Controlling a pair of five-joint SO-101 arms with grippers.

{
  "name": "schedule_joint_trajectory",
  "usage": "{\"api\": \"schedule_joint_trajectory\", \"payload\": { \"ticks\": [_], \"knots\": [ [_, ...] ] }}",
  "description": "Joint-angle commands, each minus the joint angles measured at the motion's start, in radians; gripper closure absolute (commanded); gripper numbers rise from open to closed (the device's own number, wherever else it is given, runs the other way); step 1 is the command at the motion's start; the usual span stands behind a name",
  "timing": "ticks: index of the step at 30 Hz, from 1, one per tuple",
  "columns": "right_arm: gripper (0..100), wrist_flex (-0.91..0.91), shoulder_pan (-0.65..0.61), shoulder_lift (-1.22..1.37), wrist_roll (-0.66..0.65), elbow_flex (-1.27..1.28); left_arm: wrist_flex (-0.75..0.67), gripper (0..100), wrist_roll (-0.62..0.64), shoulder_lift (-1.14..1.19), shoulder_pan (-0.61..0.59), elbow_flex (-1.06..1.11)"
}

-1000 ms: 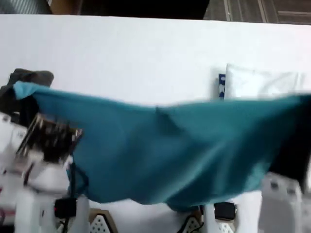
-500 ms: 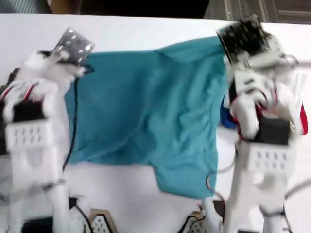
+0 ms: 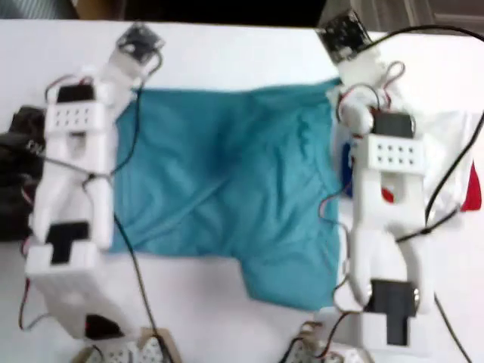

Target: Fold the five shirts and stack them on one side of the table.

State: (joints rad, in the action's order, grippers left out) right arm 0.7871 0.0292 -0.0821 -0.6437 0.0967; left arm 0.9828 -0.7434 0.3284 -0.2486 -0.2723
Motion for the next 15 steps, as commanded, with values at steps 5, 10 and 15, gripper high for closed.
{"api": "schedule_joint_trajectory", "payload": {
  "ticks": [5,10,15],
  "knots": [
    [97.6,0.157,-0.002,-0.016,0.009,-0.057,0.333,98,-0.046,0.129,0.009,-0.298],
    [97.6,0.3,-0.002,-0.087,0.009,-0.051,0.512,98,-0.063,0.138,0.005,-0.355],
    [97.6,0.45,-0.031,-0.166,0.009,-0.051,0.718,98,-0.064,0.137,0.011,-0.46]
  ]
}}
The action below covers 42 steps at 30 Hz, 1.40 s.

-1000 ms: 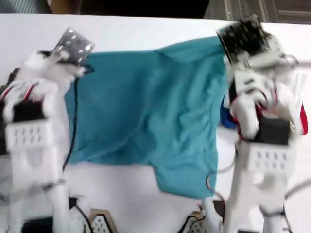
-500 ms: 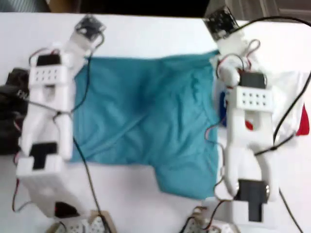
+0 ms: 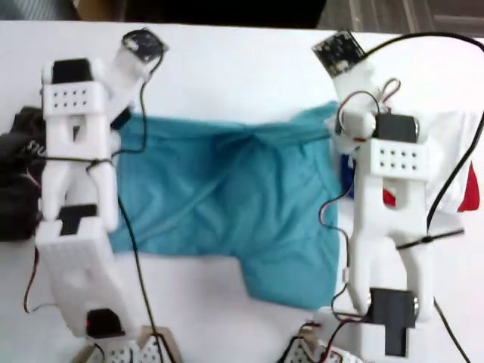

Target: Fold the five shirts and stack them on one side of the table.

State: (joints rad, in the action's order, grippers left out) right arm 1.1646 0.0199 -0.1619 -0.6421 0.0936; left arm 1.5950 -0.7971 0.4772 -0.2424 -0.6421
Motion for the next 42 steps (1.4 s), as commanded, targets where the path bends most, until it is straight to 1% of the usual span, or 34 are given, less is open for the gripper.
{"api": "schedule_joint_trajectory", "payload": {
  "ticks": [1,3,5,7,13,21,26,29,32,37,42],
  "knots": [
    [97.6,0.101,-0.031,-0.107,0.008,-0.048,0.146,98,-0.011,-0.012,0.003,-0.117],
    [97.6,0.142,-0.047,-0.15,0.008,-0.048,0.19,98,-0.009,-0.014,-0.003,-0.162],
    [97.6,0.177,-0.058,-0.197,0.008,-0.043,0.192,98,-0.008,-0.025,-0.021,-0.168],
    [97.6,0.196,-0.064,-0.245,0.008,-0.009,0.192,98,-0.008,-0.06,-0.029,-0.116],
    [97.6,0.188,-0.067,-0.406,0.005,0.203,0.18,98,-0.014,-0.275,0.0,0.219],
    [97.6,0.154,-0.061,-0.616,-0.002,0.477,-0.02,98,-0.046,-0.532,0.003,0.727],
    [97.6,0.156,-0.061,-0.743,-0.002,0.598,-0.06,98,-0.046,-0.652,0.003,0.903],
    [97.6,0.156,-0.061,-0.799,-0.002,0.672,-0.109,98,-0.048,-0.675,-0.014,1.003],
    [97.6,0.159,-0.059,-0.843,-0.002,0.738,-0.152,98,-0.049,-0.678,-0.044,1.078],
    [97.6,0.16,-0.059,-0.934,-0.002,0.824,-0.157,98,-0.091,-0.681,-0.097,1.132],
    [97.6,0.174,-0.059,-1.009,-0.003,0.924,-0.166,98,-0.115,-0.677,-0.101,1.176]
  ]
}}
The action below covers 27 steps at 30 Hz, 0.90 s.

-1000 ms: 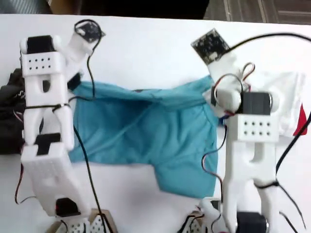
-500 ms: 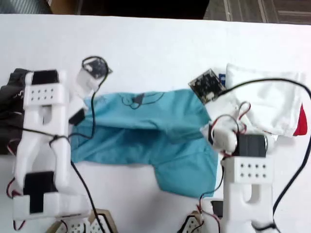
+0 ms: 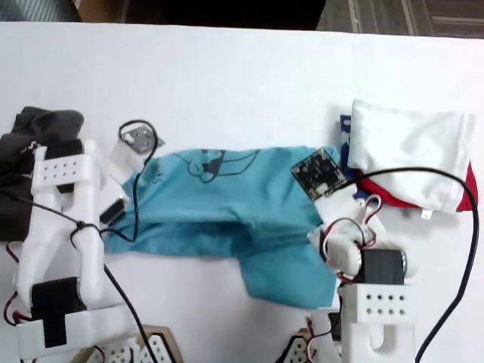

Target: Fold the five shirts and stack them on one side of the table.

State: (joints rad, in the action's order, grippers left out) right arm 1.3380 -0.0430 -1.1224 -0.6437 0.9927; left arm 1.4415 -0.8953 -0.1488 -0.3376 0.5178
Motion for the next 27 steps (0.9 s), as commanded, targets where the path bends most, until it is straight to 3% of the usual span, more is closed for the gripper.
{"api": "schedule_joint_trajectory", "payload": {
  "ticks": [1,6,17,22,27],
  "knots": [
    [97.6,-0.004,0.005,-0.059,-0.002,0.035,-0.032,98,-0.017,-0.051,-0.005,0.035],
    [97.6,-0.002,0.025,-0.071,-0.034,0.043,-0.11,98,-0.018,-0.051,-0.003,0.117],
    [97.6,-0.005,0.027,-0.071,-0.052,0.107,-0.103,98,-0.02,-0.049,-0.003,0.14],
    [97.6,-0.007,0.027,-0.071,-0.124,0.15,-0.101,98,-0.018,-0.049,0.006,0.142],
    [97.6,-0.001,0.153,-0.081,-0.166,0.153,-0.029,98,-0.018,-0.058,0.049,0.122]
  ]
}}
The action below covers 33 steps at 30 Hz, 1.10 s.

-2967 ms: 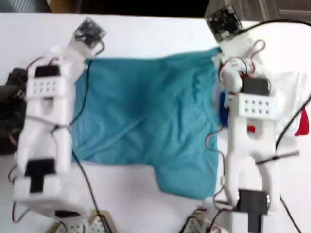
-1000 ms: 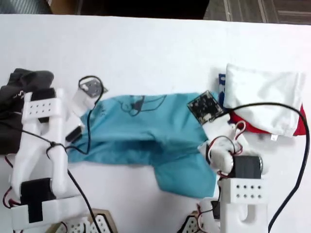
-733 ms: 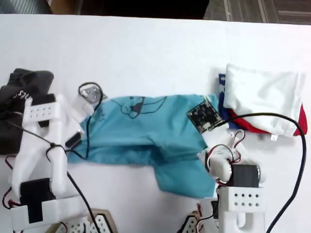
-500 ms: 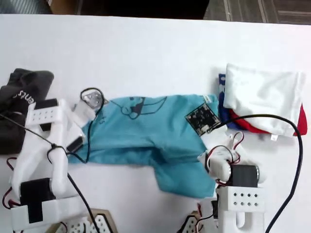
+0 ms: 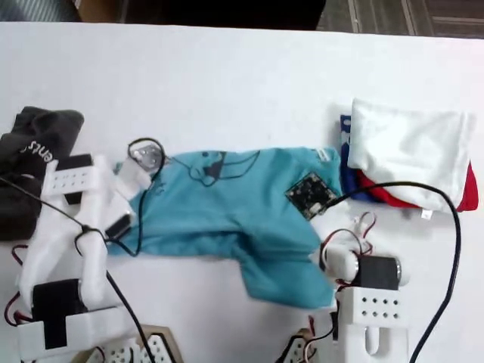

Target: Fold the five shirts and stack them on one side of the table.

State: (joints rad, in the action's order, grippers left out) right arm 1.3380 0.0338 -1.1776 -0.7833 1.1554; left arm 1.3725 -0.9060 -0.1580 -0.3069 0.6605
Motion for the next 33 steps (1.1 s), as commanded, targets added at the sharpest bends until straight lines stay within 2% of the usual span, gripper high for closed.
{"api": "schedule_joint_trajectory", "payload": {
  "ticks": [1,4,8,15,20,22,27,30,33],
  "knots": [
    [97.6,0.001,0.113,-0.025,-0.035,-0.011,0.049,98,-0.006,-0.049,0.018,-0.038],
    [97.6,0.001,0.174,-0.025,-0.077,-0.009,0.083,98,-0.005,-0.049,0.017,-0.097],
    [97.6,-0.001,0.177,-0.025,-0.091,-0.009,0.103,98,-0.003,-0.049,0.025,-0.145],
    [97.6,0.027,0.064,-0.025,-0.094,-0.002,0.091,98,-0.011,-0.041,0.023,-0.087],
    [97.3,0.035,0.022,-0.024,-0.087,-0.003,0.006,97,-0.009,-0.04,0.018,-0.002],
    [93.9,0.036,0.022,-0.024,-0.089,-0.003,0.008,97,-0.005,-0.04,0.018,0.007],
    [75.7,0.054,0.018,-0.025,-0.094,-0.003,0.009,93,-0.006,-0.048,0.017,-0.001],
    [73.8,0.048,0.018,-0.025,-0.094,-0.014,0.031,85,-0.008,-0.049,0.0,-0.077],
    [74.9,0.019,0.024,-0.025,-0.086,-0.066,0.084,80,-0.002,-0.049,-0.023,-0.263]
  ]
}}
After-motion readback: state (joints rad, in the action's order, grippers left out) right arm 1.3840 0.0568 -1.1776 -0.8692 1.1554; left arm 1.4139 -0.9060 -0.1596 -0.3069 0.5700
